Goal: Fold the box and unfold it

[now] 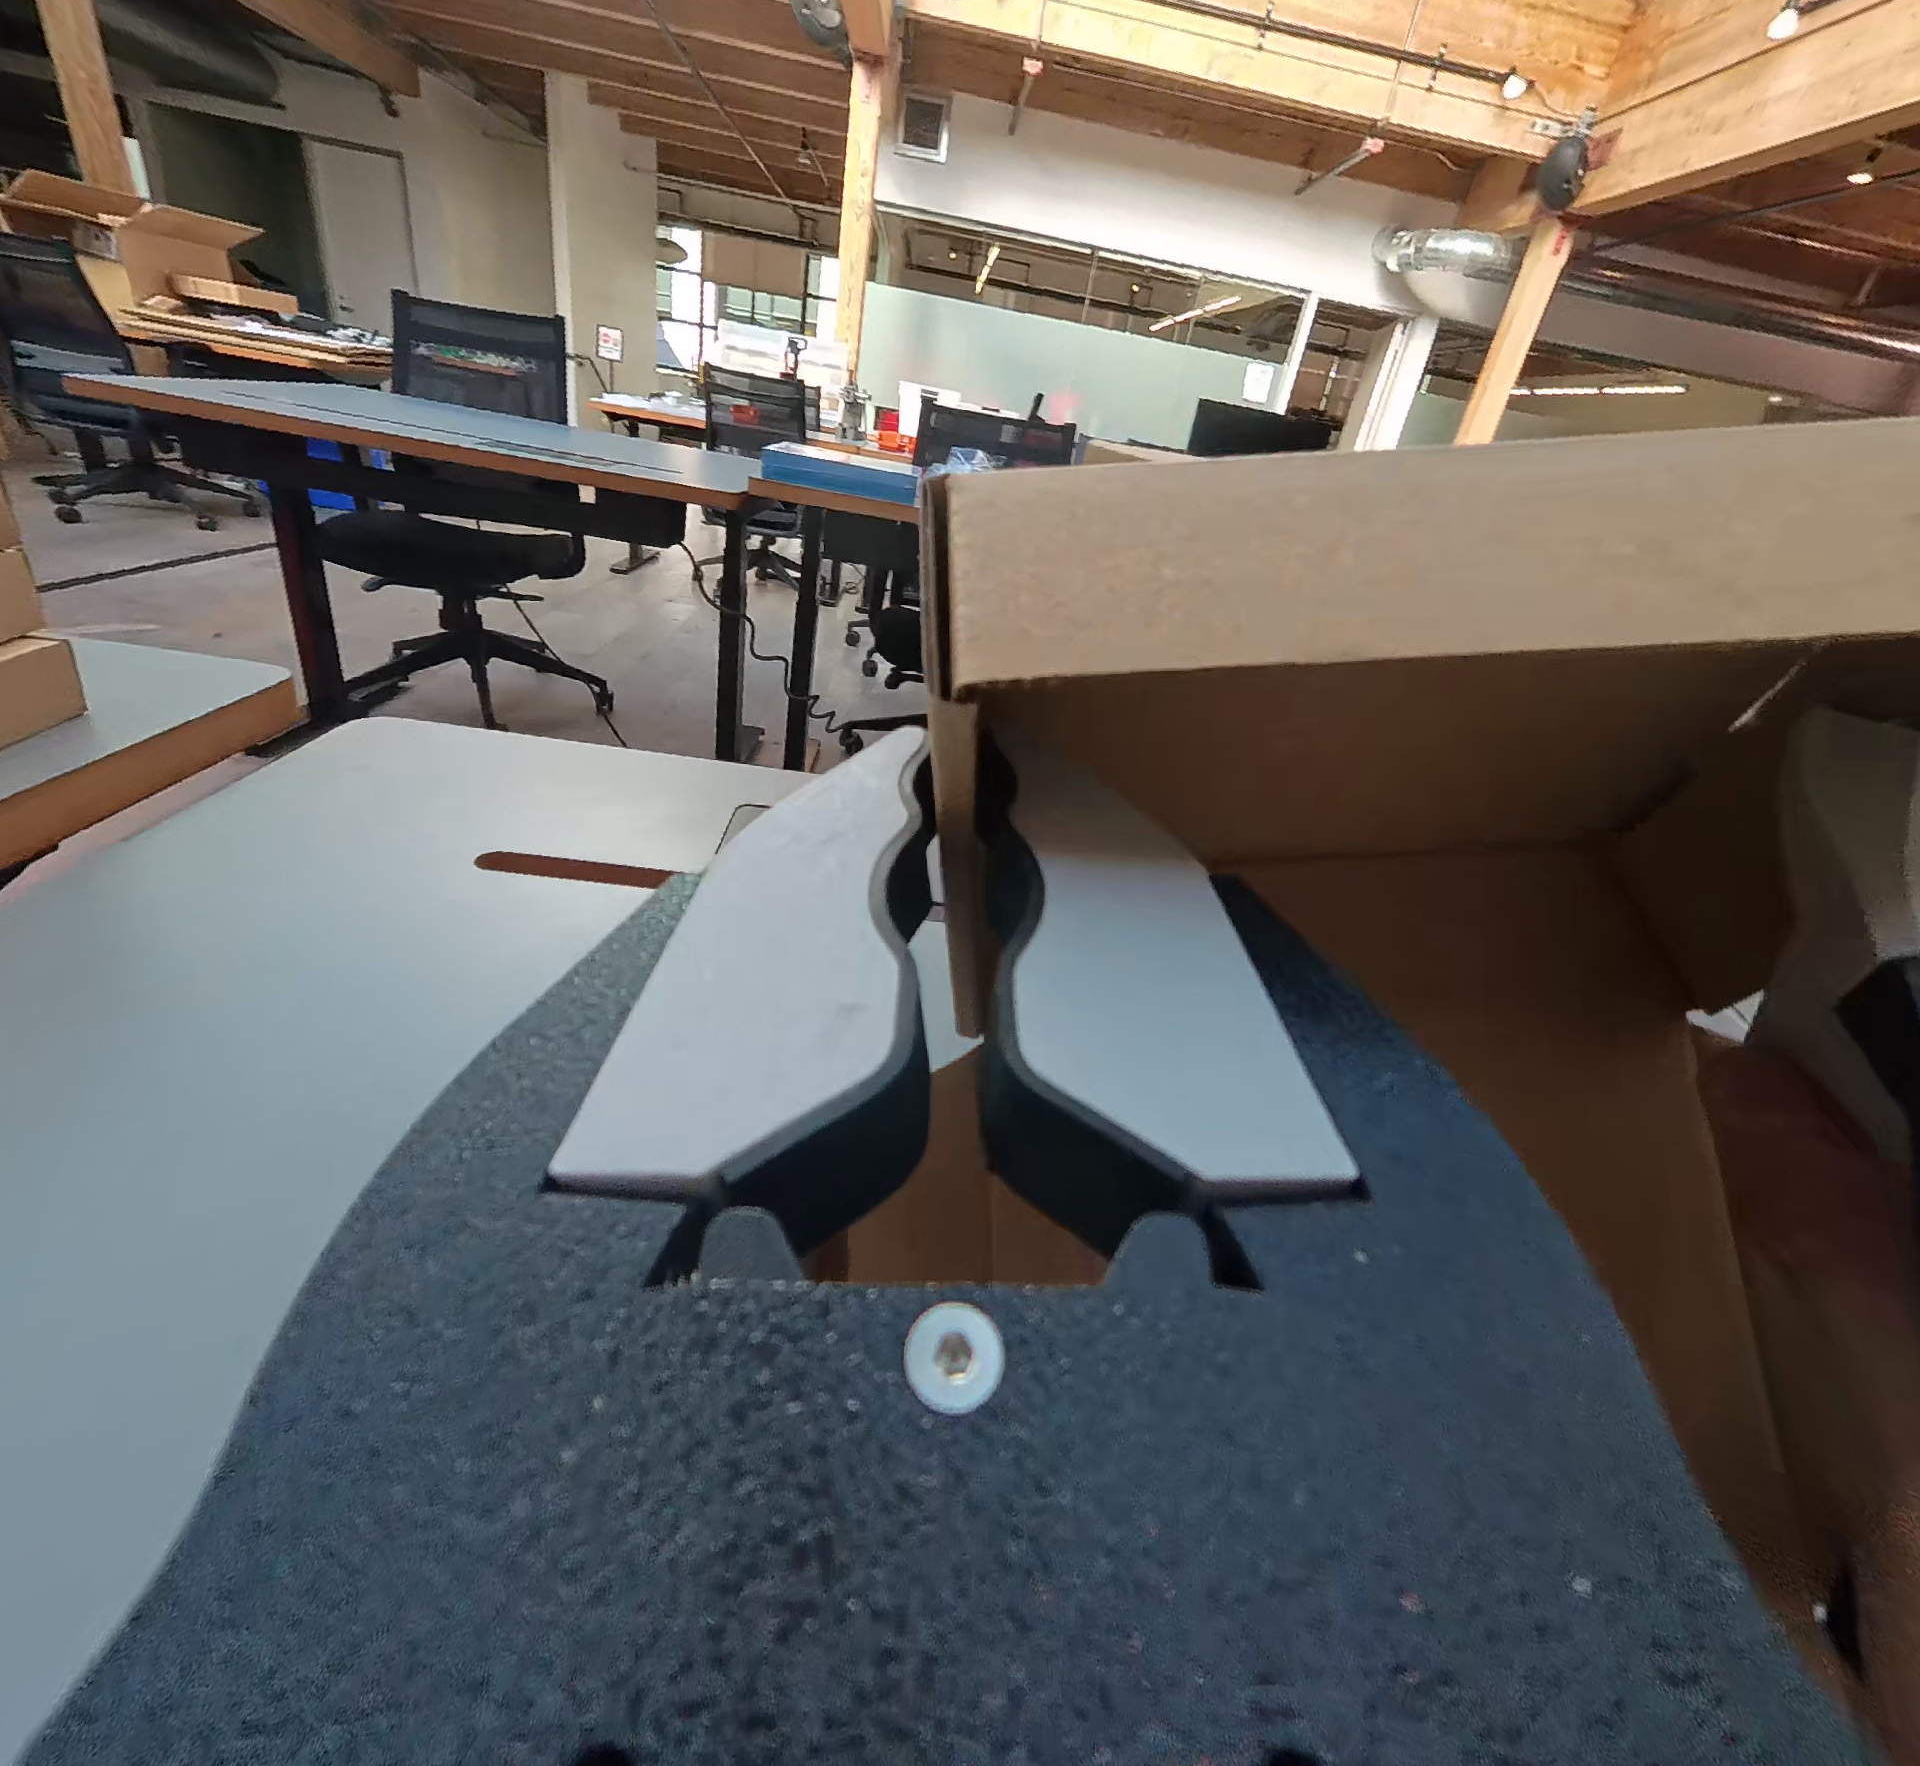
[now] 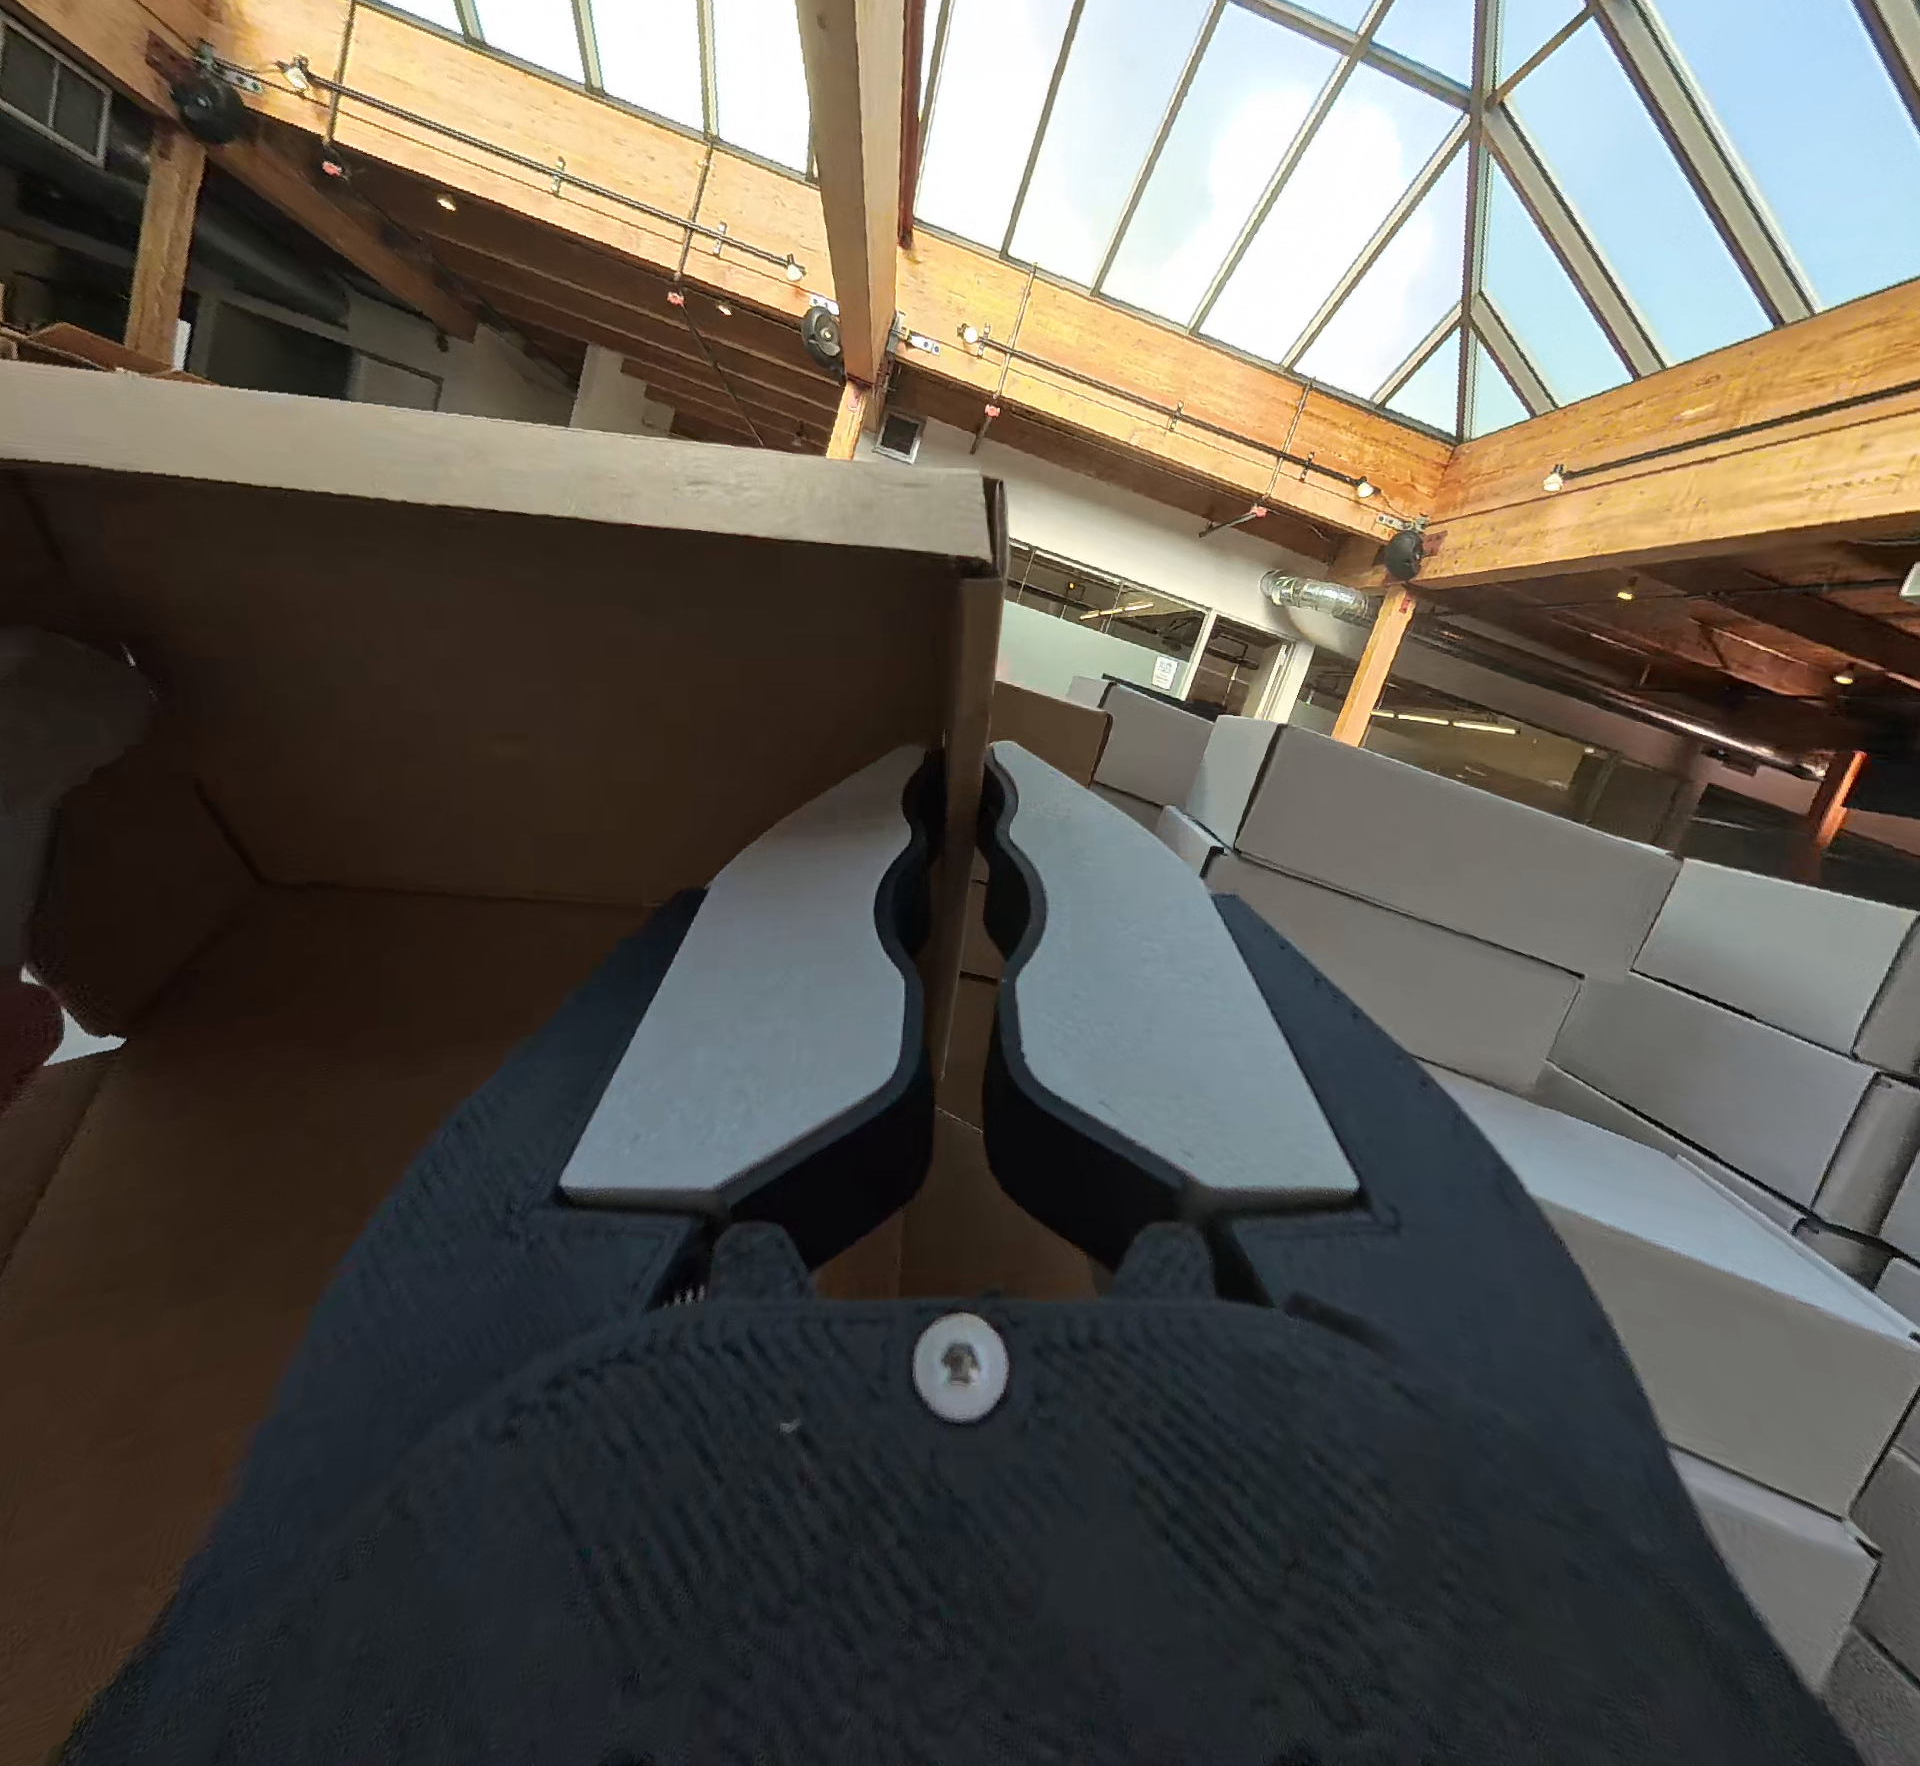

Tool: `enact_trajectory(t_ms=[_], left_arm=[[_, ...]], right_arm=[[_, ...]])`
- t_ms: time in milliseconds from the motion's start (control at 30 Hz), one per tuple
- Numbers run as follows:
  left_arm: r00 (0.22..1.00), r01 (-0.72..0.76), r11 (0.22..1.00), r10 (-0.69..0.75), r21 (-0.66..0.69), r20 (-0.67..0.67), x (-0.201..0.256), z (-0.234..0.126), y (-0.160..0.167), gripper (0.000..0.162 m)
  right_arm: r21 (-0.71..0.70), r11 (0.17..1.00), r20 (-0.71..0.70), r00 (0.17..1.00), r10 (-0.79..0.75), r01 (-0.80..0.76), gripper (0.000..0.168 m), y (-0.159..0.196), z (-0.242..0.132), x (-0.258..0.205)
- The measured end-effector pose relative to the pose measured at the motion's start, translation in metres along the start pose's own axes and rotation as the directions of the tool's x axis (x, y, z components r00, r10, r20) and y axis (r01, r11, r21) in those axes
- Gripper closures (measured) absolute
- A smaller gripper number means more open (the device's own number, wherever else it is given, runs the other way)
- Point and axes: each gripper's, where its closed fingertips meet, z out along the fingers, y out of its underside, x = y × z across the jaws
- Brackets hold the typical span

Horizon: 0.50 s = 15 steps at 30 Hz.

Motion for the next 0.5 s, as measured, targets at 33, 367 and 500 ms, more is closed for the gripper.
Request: enact_trajectory(t_ms=[33, 367, 500], left_arm=[[0.999, 0.011, 1.000, -0.011, 0.005, 0.031, -0.002, 0.005, -0.001, 0.156], [0.946, -0.261, 0.964, 0.268, -0.057, 0.183, -0.011, 0.012, 0.017, 0.156], [0.934, -0.284, 0.957, 0.291, -0.064, 0.207, -0.016, 0.009, 0.016, 0.156]], right_arm=[[-0.021, 0.999, -0.026, 0.999, 0.025, -0.026, 0.162, 0.004, 0.005, -0.002], [-0.181, 0.976, -0.119, 0.988, 0.098, -0.119, 0.159, 0.042, 0.018, -0.011], [-0.207, 0.968, -0.115, 0.986, 0.124, -0.146, 0.159, 0.053, 0.015, -0.020]])
